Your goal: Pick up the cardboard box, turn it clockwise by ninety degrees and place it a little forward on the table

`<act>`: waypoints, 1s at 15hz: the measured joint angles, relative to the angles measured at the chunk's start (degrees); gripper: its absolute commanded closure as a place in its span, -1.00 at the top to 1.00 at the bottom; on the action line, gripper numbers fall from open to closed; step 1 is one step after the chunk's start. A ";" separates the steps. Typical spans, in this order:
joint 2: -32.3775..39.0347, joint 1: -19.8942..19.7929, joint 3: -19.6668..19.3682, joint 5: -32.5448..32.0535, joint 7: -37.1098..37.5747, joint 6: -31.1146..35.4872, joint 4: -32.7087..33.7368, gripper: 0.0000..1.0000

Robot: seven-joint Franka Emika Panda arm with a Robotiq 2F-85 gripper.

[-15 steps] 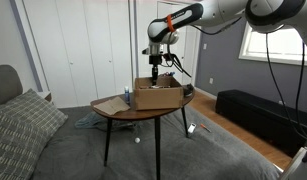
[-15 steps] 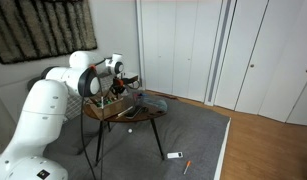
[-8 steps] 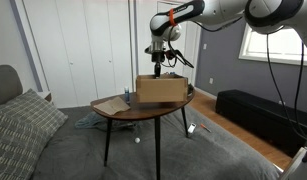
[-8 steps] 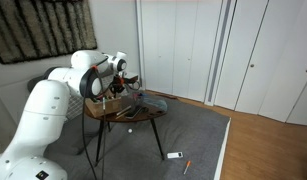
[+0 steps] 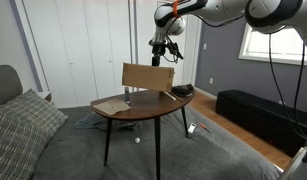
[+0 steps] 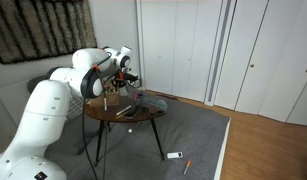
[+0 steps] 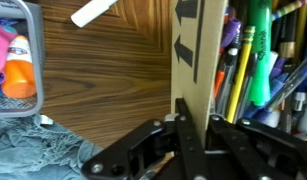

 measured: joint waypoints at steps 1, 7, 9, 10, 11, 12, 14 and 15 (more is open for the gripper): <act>-0.07 -0.01 -0.30 0.00 2.06 1.29 0.06 -0.95; -0.14 0.03 -2.14 -0.12 15.39 6.81 0.00 -0.95; -0.15 0.00 -2.58 -0.09 19.02 7.07 0.00 -0.95; -0.16 -0.02 -2.71 -0.09 20.61 7.07 -0.02 -0.95; -0.19 -0.02 -2.85 -0.09 22.11 7.07 -0.05 -0.95; -0.24 -0.02 -3.01 -0.09 23.62 7.10 -0.12 -0.95; -0.40 0.02 -3.36 -0.10 26.36 7.29 -0.35 -0.95; -0.45 0.05 -3.52 -0.12 27.51 7.53 -0.42 -0.95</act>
